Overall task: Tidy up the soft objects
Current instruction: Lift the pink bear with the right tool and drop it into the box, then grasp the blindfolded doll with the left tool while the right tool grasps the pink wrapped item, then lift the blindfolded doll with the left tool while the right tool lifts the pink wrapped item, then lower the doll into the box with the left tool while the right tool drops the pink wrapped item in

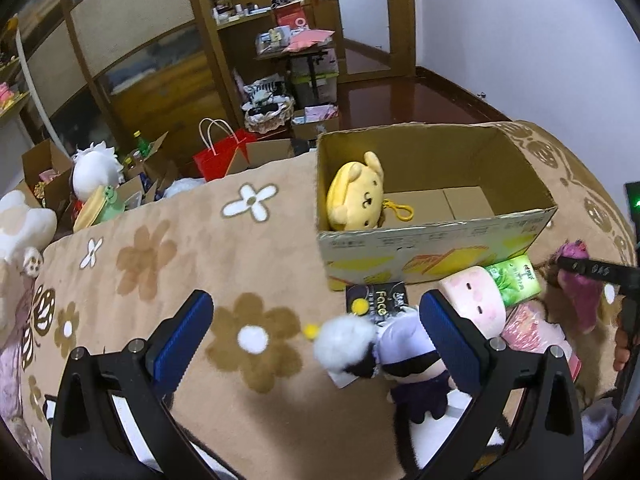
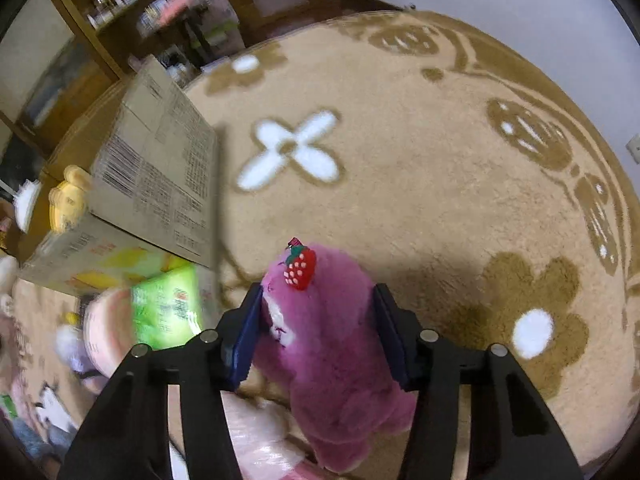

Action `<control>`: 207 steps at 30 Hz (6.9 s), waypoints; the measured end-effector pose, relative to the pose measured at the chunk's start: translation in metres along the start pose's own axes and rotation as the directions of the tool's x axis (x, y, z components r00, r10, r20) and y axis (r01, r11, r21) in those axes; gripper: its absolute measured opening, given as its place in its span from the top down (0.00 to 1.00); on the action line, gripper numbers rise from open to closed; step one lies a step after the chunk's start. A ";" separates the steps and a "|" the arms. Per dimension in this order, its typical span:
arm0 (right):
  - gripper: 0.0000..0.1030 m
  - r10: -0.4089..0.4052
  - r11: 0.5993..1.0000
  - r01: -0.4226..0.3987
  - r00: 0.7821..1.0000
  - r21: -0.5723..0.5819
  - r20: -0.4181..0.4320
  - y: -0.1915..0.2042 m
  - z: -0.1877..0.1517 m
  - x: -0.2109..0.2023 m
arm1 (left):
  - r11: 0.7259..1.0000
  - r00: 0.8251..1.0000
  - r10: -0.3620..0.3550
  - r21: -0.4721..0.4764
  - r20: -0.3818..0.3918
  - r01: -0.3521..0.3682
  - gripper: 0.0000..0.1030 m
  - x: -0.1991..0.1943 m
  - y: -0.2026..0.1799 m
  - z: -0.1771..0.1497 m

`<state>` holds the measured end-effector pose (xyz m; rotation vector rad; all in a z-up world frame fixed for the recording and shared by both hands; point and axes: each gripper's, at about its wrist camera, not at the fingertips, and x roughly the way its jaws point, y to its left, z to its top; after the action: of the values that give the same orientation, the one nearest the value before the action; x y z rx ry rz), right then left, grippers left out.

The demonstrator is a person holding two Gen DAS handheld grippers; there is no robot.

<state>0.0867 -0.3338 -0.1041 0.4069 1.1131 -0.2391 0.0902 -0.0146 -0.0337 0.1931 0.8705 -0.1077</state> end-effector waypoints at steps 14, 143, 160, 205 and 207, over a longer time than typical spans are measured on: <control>0.45 0.206 0.971 -0.132 0.883 -0.197 0.422 0.082 0.037 -0.123 | 1.000 1.000 0.016 -0.015 -0.011 -0.017 0.01 0.000 0.010 -0.006; 0.81 0.082 0.967 -0.072 0.996 -0.245 0.034 0.075 -0.070 -0.052 | 0.985 0.989 -0.135 0.100 -0.055 0.140 0.53 -0.014 -0.050 -0.033; 0.81 0.188 0.968 -0.104 0.902 -0.228 0.389 0.073 -0.056 -0.129 | 0.995 0.972 -0.071 0.078 0.226 0.055 0.53 -0.065 -0.035 -0.014; 0.80 0.371 0.913 -0.202 0.773 -0.355 0.515 0.113 0.041 -0.130 | 0.997 0.929 -0.056 0.072 0.366 0.032 0.52 -0.024 -0.044 0.074; 0.80 0.372 0.913 -0.205 0.773 -0.354 0.513 0.116 0.045 -0.126 | 0.997 0.932 -0.060 0.072 0.358 0.036 0.52 -0.019 -0.045 0.075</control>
<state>0.1141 -0.2508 0.0495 0.2230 0.4603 0.0792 0.1263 -0.0743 0.0228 0.2049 0.5049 -0.2106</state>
